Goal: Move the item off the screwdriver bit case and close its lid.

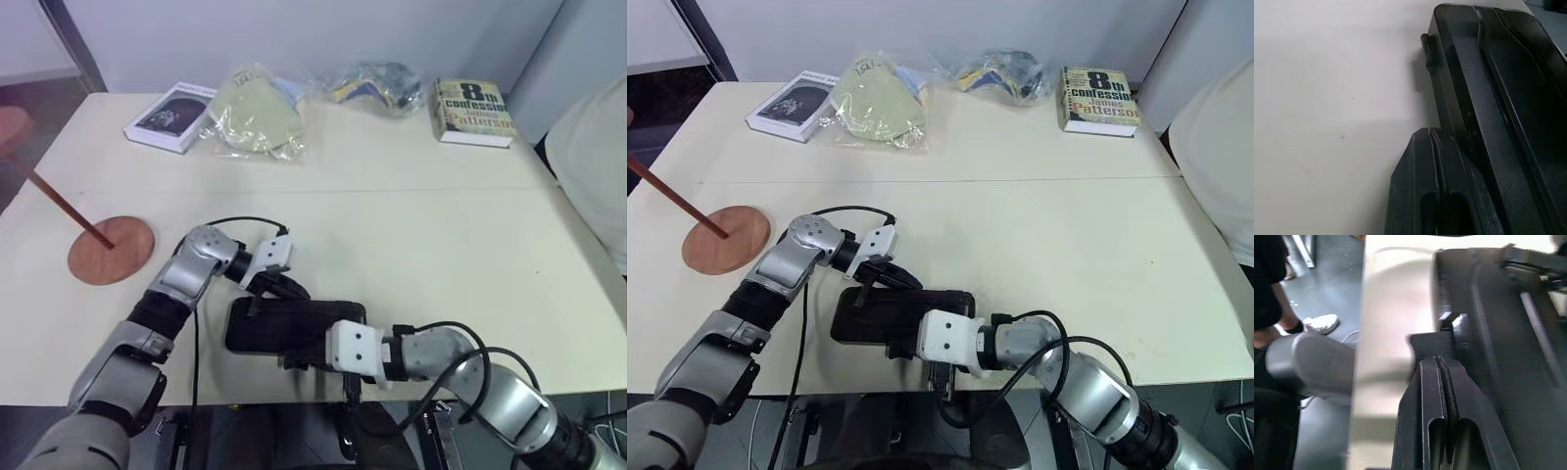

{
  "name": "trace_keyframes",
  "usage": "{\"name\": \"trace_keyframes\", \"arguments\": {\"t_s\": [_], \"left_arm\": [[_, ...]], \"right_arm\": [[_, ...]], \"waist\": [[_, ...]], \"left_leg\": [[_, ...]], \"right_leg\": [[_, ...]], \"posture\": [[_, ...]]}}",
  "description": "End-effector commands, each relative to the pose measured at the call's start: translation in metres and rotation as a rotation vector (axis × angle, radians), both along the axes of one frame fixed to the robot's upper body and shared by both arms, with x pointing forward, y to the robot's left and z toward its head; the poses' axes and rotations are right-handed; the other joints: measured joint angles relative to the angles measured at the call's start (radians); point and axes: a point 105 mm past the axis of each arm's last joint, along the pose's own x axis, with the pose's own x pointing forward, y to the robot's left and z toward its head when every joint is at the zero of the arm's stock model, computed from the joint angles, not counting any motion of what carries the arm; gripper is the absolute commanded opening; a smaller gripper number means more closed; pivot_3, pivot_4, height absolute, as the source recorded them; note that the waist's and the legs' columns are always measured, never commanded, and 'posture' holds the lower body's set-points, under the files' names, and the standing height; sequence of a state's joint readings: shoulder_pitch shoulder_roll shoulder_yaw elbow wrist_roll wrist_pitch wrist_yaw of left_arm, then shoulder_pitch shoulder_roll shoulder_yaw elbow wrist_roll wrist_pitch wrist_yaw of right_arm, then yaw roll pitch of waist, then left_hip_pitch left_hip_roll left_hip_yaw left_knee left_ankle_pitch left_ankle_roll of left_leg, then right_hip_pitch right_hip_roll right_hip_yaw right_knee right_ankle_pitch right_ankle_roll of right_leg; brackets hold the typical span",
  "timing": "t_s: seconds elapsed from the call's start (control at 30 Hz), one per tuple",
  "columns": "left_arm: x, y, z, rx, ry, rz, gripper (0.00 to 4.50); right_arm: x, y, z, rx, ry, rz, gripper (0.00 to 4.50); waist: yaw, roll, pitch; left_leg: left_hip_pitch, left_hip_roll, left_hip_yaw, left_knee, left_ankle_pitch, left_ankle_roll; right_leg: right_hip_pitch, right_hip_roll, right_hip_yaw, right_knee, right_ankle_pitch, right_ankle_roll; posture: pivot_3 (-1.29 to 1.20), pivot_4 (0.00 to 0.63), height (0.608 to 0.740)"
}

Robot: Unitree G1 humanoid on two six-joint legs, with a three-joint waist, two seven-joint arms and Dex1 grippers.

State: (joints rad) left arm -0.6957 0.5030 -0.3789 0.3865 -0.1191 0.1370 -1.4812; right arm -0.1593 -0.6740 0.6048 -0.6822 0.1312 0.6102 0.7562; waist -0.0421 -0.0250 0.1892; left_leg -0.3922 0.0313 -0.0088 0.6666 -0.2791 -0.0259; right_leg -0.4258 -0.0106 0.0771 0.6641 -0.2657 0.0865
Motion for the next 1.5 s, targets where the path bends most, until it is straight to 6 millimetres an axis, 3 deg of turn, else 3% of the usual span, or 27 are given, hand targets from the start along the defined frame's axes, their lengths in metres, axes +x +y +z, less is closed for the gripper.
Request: {"name": "trace_keyframes", "arguments": {"t_s": [0.03,0.13,0.27,0.37,0.47,0.67,0.77,0.87,1.03,1.07,1.13,1.2,1.33,1.5], "left_arm": [[-0.002,0.002,0.004,0.000,-0.019,-0.019,0.00],[-0.003,0.002,0.004,-0.001,-0.017,-0.017,0.00],[-0.003,0.002,0.006,-0.001,-0.011,-0.018,0.00],[-0.006,0.001,0.005,0.003,0.006,-0.030,0.00],[-0.014,0.001,0.002,0.014,0.038,-0.062,0.00],[-0.026,0.000,-0.006,0.029,0.076,-0.086,0.00],[-0.021,0.002,-0.011,0.040,0.064,-0.055,0.00],[0.001,0.015,-0.010,0.050,-0.006,0.058,0.85],[0.028,0.053,0.009,0.059,-0.065,0.195,3.23],[0.032,0.060,0.015,0.056,-0.071,0.225,3.23],[0.018,0.104,0.059,0.009,-0.037,0.278,3.23],[-0.007,0.124,0.085,-0.009,0.003,0.278,3.23],[-0.061,0.146,0.102,0.020,0.092,0.299,3.23],[-0.098,0.152,0.103,0.018,0.145,0.395,3.23]], "right_arm": [[-0.009,0.007,0.000,0.000,0.016,0.022,0.05],[-0.011,0.012,-0.003,-0.022,0.006,0.014,0.05],[0.013,0.011,-0.006,-0.056,-0.087,-0.128,0.05],[0.040,-0.002,-0.003,-0.095,-0.215,-0.297,0.05],[0.054,-0.018,-0.004,-0.182,-0.361,-0.374,0.05],[0.052,-0.023,-0.016,-0.194,-0.375,-0.444,0.05],[0.040,-0.021,-0.015,-0.122,-0.238,-0.444,0.05],[0.011,-0.028,-0.009,-0.038,-0.003,-0.407,0.89],[-0.020,-0.060,0.014,0.026,0.221,-0.330,3.34],[-0.025,-0.068,0.019,0.023,0.241,-0.303,3.34],[-0.021,-0.112,0.052,0.027,0.261,-0.296,3.34],[-0.013,-0.139,0.081,0.049,0.238,-0.324,3.34],[0.003,-0.173,0.113,0.032,0.160,-0.369,3.34],[0.019,-0.187,0.118,0.001,0.111,-0.372,3.34]], "waist": [[-0.001,0.000,0.000],[-0.001,0.000,0.000],[0.000,0.000,0.000],[-0.001,0.000,0.000],[-0.001,0.000,0.000],[0.001,-0.001,-0.003],[0.002,-0.001,-0.006],[0.007,-0.001,-0.006],[0.009,-0.003,-0.007],[0.009,-0.003,-0.007],[-0.009,-0.006,-0.004],[-0.042,-0.010,-0.002],[-0.024,0.000,-0.003],[0.010,0.001,-0.001]], "left_leg": [[0.000,0.000,0.000,0.000,0.000,0.000],[0.000,0.000,0.000,0.000,0.000,0.000],[0.000,0.000,0.000,0.000,0.000,0.000],[0.000,0.000,0.000,0.000,0.000,0.000],[0.000,0.000,0.000,0.000,0.000,0.000],[0.001,0.000,0.000,0.000,0.000,0.000],[0.001,0.000,0.000,0.001,0.000,0.000],[0.001,0.000,0.000,0.001,0.000,0.000],[0.002,0.000,0.000,0.001,0.000,0.000],[0.002,0.000,-0.001,0.001,0.000,0.000],[0.002,0.000,-0.001,0.000,0.000,0.000],[0.002,0.002,0.001,0.000,0.000,0.000],[0.005,0.005,0.001,-0.005,0.000,0.000],[0.002,0.003,0.001,-0.003,0.000,0.001]], "right_leg": [[0.000,0.000,0.000,0.000,0.000,0.000],[0.000,0.000,0.000,0.000,0.000,0.000],[0.000,0.000,0.000,0.000,0.000,0.000],[0.000,0.000,0.000,0.000,0.000,0.000],[0.000,0.000,0.000,0.000,0.000,0.000],[0.001,0.000,0.000,0.000,0.000,0.000],[0.002,0.000,0.000,0.000,0.000,0.000],[0.002,-0.001,0.000,0.000,0.000,0.000],[0.003,-0.001,0.000,-0.001,0.000,0.000],[0.003,0.000,-0.001,0.000,0.000,-0.001],[0.003,0.001,-0.001,0.000,0.000,-0.001],[-0.001,0.002,0.001,0.001,0.001,-0.002],[0.002,0.000,-0.002,0.001,0.001,-0.004],[0.001,-0.002,-0.002,0.000,-0.004,-0.005]], "posture": [[0.00,0.150,0.737],[0.00,0.150,0.737],[0.00,0.150,0.737],[0.00,0.150,0.737],[0.00,0.150,0.737],[0.00,0.150,0.737],[0.00,0.150,0.737],[0.00,0.150,0.737],[0.00,0.150,0.737],[0.00,0.150,0.737],[0.00,0.150,0.737],[0.00,0.150,0.737],[0.00,0.150,0.737],[0.00,0.150,0.737]]}}
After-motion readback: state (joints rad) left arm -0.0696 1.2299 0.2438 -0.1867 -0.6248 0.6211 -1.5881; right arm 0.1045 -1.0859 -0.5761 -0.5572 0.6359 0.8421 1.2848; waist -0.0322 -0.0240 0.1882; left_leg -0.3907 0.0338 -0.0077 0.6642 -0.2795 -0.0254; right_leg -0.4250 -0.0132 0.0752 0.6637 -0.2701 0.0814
